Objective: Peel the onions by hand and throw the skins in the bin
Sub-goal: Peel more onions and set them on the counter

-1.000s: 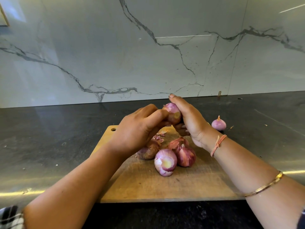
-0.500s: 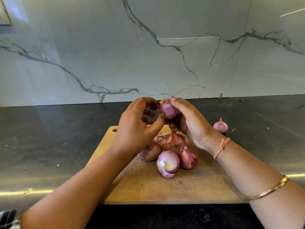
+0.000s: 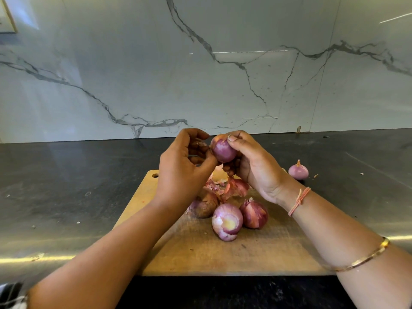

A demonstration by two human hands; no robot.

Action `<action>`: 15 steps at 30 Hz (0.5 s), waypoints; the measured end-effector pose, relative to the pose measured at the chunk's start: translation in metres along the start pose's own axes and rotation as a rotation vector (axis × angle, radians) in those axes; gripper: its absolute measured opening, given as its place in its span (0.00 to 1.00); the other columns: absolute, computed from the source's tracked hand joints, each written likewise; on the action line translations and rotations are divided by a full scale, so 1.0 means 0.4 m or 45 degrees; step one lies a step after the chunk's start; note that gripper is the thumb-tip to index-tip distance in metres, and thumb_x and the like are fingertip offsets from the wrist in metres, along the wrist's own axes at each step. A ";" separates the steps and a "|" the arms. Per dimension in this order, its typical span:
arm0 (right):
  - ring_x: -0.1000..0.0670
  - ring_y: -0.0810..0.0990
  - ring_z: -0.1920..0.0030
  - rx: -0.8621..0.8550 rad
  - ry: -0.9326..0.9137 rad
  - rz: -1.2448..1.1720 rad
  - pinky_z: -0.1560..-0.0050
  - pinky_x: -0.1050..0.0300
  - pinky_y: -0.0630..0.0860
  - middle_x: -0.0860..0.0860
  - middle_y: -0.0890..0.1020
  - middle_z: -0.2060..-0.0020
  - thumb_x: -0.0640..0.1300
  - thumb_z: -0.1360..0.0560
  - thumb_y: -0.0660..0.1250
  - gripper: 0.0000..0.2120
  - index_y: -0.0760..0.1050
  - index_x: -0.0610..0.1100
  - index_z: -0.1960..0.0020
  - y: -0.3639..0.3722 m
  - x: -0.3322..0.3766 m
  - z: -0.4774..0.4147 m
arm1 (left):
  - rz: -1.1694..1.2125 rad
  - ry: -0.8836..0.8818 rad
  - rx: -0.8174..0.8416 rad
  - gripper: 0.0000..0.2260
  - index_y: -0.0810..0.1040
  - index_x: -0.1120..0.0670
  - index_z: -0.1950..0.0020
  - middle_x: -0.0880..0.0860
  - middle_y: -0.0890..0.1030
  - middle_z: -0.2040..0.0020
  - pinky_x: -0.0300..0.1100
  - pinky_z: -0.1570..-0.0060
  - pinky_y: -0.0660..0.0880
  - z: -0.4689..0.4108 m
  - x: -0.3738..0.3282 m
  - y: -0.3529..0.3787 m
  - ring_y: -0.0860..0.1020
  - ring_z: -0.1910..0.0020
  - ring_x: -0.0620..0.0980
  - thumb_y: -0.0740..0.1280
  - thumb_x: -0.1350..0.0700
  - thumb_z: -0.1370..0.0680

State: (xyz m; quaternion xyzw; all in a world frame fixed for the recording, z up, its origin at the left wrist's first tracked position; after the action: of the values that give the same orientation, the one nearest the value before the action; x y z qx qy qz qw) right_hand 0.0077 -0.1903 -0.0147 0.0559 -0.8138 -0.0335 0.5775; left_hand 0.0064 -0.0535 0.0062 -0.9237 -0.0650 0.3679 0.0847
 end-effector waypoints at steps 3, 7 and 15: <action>0.53 0.74 0.65 -0.004 -0.001 0.047 0.69 0.63 0.69 0.45 0.75 0.56 0.45 0.20 0.59 0.04 0.69 0.46 0.52 0.000 -0.001 -0.002 | -0.016 0.005 -0.006 0.14 0.70 0.48 0.51 0.45 0.77 0.63 0.26 0.66 0.70 -0.001 -0.002 0.001 0.76 0.66 0.37 0.70 0.63 0.28; 0.50 0.75 0.60 0.000 -0.014 0.014 0.63 0.58 0.69 0.46 0.77 0.55 0.50 0.29 0.62 0.08 0.72 0.46 0.55 0.000 -0.001 -0.005 | -0.003 -0.037 -0.030 0.14 0.68 0.48 0.52 0.45 0.77 0.63 0.28 0.67 0.71 -0.008 0.009 -0.004 0.76 0.67 0.37 0.69 0.64 0.27; 0.56 0.75 0.68 -0.045 -0.078 0.093 0.69 0.65 0.69 0.50 0.76 0.61 0.51 0.28 0.62 0.08 0.72 0.46 0.55 -0.013 0.017 -0.004 | -0.033 0.017 -0.005 0.11 0.75 0.47 0.54 0.43 0.80 0.60 0.32 0.60 0.76 -0.011 0.006 -0.010 0.79 0.61 0.39 0.68 0.63 0.26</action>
State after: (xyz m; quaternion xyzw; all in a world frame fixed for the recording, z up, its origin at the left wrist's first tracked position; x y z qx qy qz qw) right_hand 0.0071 -0.1962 -0.0084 0.0150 -0.8318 -0.0287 0.5541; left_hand 0.0111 -0.0496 0.0086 -0.9254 -0.0772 0.3604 0.0882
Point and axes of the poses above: each hand's wrist, its own z-axis away from the middle knuckle, its own y-axis out of the palm, x = y × z, the point moved 6 cm from there along -z, towards the middle knuckle
